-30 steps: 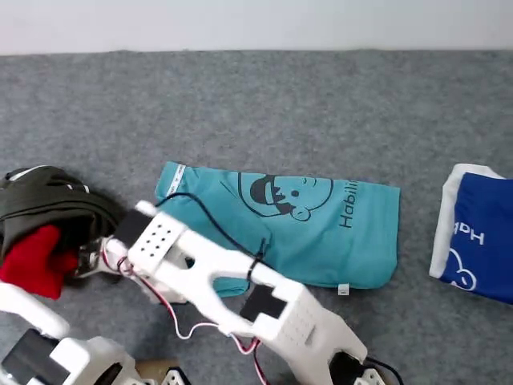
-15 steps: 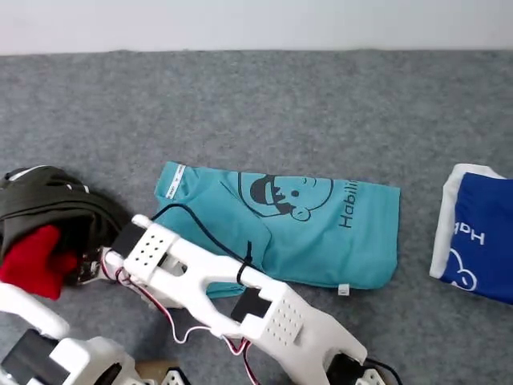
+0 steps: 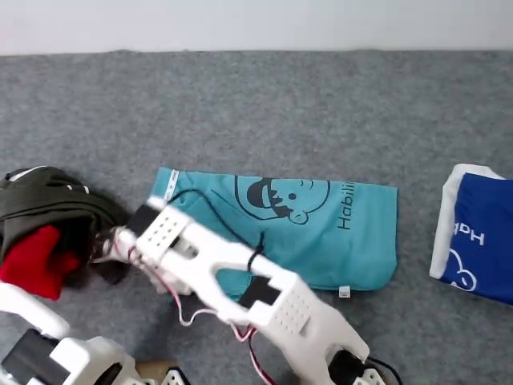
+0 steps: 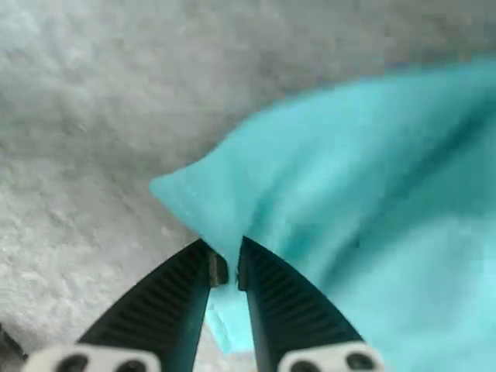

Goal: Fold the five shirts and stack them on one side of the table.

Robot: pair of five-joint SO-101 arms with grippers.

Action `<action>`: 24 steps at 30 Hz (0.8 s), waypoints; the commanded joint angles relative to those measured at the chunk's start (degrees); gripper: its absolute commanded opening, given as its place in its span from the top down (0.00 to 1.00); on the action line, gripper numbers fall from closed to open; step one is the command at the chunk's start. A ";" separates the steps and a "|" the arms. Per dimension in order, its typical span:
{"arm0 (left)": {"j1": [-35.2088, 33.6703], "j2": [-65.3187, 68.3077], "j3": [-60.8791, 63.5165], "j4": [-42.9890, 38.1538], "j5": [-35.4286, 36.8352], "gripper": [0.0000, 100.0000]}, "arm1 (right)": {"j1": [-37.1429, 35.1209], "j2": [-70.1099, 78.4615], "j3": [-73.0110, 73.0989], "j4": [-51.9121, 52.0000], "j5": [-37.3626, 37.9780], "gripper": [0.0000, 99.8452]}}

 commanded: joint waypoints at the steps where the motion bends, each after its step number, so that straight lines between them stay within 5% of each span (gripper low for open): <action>1: -0.09 -2.90 -0.13 -0.44 -0.53 0.98 | 4.97 -6.20 -5.98 2.51 0.00 0.99; 16: 0.09 -2.90 -0.13 -0.44 -0.53 0.98 | 16.57 -4.18 -7.38 -6.11 0.00 0.99; 24: 0.09 -2.90 -0.13 -0.44 -0.53 0.98 | 18.77 -0.75 -7.38 -4.00 -0.35 0.79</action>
